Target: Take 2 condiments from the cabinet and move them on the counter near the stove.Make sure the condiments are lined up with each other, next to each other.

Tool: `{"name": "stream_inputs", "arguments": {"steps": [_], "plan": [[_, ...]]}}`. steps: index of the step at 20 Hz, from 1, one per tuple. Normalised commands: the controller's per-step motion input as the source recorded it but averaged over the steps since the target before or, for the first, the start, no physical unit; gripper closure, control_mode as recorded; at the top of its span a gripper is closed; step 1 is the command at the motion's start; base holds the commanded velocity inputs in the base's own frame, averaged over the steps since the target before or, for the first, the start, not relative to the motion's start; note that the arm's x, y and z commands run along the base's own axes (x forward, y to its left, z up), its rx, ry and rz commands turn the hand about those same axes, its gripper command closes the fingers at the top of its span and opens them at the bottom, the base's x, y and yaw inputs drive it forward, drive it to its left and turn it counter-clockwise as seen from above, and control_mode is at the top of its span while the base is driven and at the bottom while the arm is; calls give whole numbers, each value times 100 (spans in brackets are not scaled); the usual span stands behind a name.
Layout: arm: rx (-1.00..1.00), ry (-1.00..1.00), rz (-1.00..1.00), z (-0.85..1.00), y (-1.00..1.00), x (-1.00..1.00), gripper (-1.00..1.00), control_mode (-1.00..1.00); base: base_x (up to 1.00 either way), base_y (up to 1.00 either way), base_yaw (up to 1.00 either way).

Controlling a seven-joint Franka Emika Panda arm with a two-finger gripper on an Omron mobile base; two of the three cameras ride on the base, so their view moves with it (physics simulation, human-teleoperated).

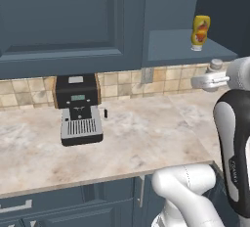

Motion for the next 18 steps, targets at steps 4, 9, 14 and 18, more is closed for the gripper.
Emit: {"name": "stream_inputs", "arguments": {"steps": [4, 9, 14, 18], "plan": [[-1, 0, 0, 0, 0, -36, 100, -100, 0, 0, 0], [0, 0, 0, 0, 0, -16, 100, -100, 0, 0, 0], [0, 0, 0, 0, 0, -1, 100, -100, 0, 0, 0], [0, 0, 0, 0, 0, 0, 100, -100, 0, 0, 0]]}}
